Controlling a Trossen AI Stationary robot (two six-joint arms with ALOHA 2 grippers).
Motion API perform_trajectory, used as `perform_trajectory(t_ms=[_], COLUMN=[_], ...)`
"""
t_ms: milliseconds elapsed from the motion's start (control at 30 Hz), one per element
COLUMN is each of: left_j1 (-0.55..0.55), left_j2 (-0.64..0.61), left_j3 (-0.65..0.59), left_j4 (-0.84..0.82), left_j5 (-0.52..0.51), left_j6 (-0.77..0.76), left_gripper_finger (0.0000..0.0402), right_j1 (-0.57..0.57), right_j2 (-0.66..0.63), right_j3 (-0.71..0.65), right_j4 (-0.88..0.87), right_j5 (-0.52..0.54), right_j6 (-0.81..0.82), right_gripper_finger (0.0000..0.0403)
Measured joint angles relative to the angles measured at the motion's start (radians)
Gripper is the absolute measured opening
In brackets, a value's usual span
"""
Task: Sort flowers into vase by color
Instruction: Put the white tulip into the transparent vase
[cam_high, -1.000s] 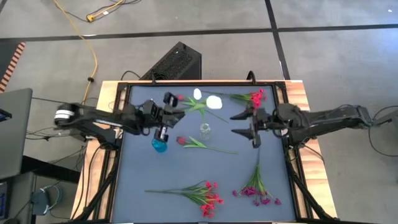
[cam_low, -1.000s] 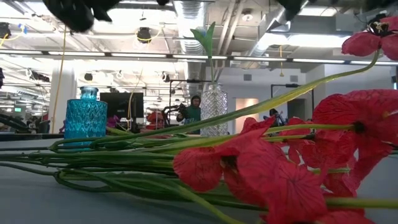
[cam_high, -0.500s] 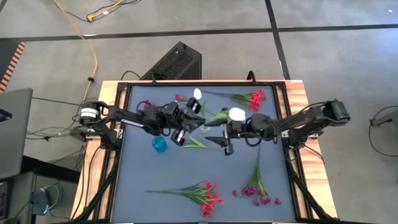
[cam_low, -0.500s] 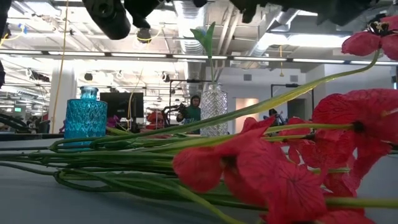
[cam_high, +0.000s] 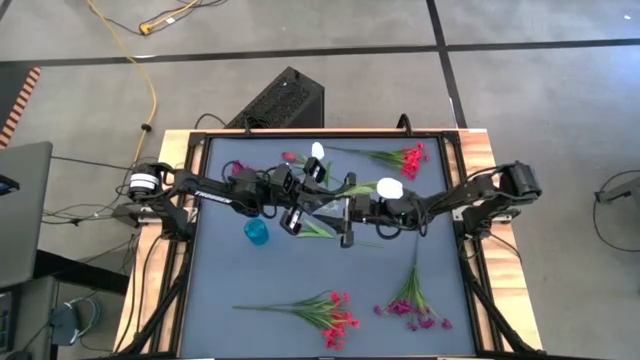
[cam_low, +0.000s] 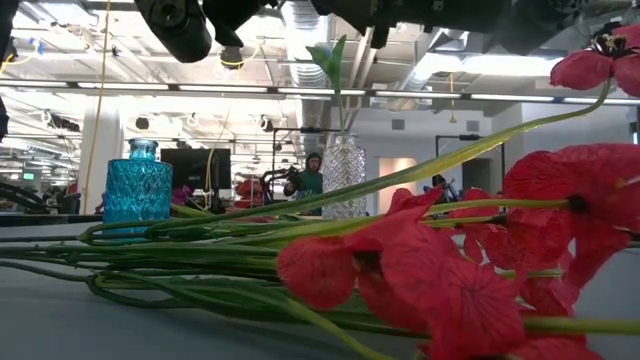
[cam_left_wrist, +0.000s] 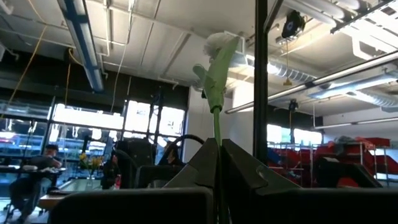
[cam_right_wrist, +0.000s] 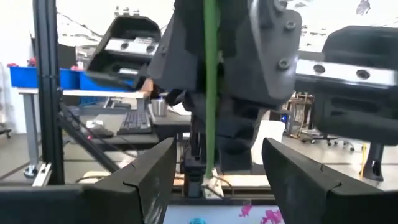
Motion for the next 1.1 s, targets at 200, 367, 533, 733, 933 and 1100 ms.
perform_trajectory(t_ms=[200, 367, 533, 733, 933, 1100], left_j1=[0.000, 0.003, 0.038, 0.063, 0.053, 0.052], left_j2=[0.000, 0.000, -0.029, -0.039, -0.037, -0.037], left_j3=[0.000, 0.000, 0.000, 0.000, 0.000, 0.000], left_j4=[-0.001, -0.008, -0.009, -0.063, -0.176, -0.185], left_j5=[0.000, 0.045, 0.142, 0.152, 0.099, 0.097], left_j6=[-0.010, -0.015, -0.074, -0.072, 0.015, 0.027], left_gripper_finger=[0.0000, 0.0000, 0.0000, 0.0000, 0.0000, 0.0000], right_j1=[-0.011, 0.001, 0.026, 0.039, 0.043, 0.036], right_j2=[0.002, -0.039, -0.217, -0.359, -0.368, -0.350], right_j3=[0.009, 0.009, 0.010, 0.010, 0.009, 0.009], right_j4=[0.000, -0.088, -0.311, -0.400, -0.361, -0.329], right_j5=[0.000, -0.008, -0.001, -0.002, 0.017, 0.020], right_j6=[-0.032, -0.047, -0.080, -0.088, -0.145, -0.153], right_gripper_finger=[0.0265, 0.0265, 0.0265, 0.0265, 0.0265, 0.0262])
